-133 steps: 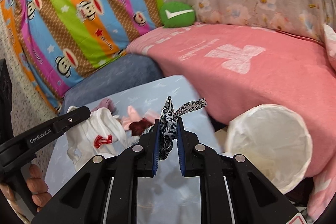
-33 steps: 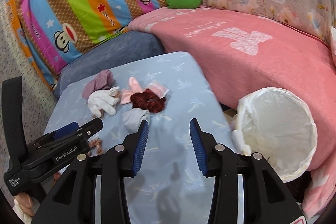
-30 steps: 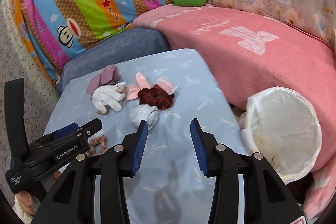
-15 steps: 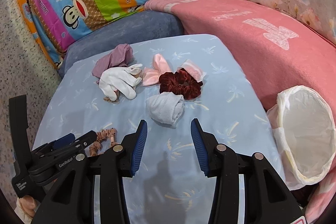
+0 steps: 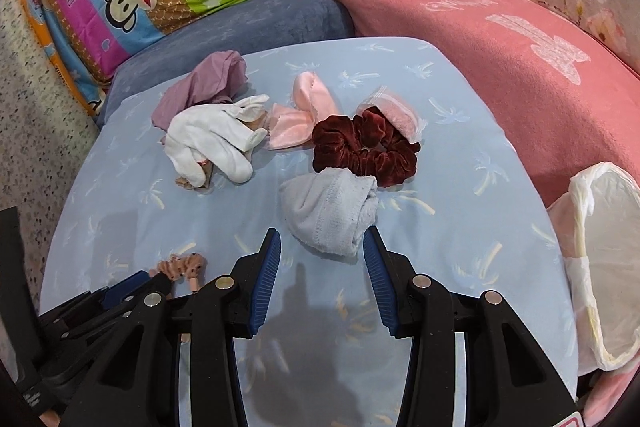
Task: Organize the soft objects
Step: 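Grasp the brown bead bracelet with the left tool while the right tool grasps the grey sock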
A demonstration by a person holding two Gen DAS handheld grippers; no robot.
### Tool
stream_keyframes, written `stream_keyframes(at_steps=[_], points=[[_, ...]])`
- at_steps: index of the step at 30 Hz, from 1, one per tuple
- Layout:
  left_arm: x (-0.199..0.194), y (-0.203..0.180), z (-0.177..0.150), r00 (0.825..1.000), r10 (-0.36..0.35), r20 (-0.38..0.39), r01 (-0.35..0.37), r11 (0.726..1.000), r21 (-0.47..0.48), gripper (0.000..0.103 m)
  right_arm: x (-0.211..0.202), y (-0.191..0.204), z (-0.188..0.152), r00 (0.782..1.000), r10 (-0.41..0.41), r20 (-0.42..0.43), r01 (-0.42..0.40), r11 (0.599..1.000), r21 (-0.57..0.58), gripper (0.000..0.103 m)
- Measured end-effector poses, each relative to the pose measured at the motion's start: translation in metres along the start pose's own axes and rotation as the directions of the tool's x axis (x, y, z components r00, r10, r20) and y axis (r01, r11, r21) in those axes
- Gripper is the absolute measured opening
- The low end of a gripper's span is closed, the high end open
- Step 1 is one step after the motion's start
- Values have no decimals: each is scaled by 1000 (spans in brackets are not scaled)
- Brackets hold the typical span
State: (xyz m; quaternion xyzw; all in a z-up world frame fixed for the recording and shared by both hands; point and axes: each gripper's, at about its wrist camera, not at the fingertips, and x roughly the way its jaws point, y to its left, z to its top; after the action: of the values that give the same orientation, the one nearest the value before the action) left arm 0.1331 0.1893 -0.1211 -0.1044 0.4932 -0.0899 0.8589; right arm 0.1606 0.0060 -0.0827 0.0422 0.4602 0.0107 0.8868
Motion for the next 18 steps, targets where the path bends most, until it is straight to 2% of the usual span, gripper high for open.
stream_keyframes(at_steps=[4,5,11,16,18], points=[[2,-3,7,1000,-14,9,14,1000,2,15,16,-6,7,1000,-17,-14,17,1000,26,44],[2,-4,9,1000,-19,13,19,1000,1,15,19,-8,8,1000,-18,-16,18,999,34,48],[7,-13,26,999,-32,33,31,999,12,15,38,-10,10,999,18,-41,-15,998,67,50],[12,-24,35,999,-36,35,35,999,22,15,45,-7,5,998,38,-51,-34,997,74,42],[11,-28,36,999,-37,38,36,999,28,15,43,-7,5,998,48,-51,-44,996,77,32]])
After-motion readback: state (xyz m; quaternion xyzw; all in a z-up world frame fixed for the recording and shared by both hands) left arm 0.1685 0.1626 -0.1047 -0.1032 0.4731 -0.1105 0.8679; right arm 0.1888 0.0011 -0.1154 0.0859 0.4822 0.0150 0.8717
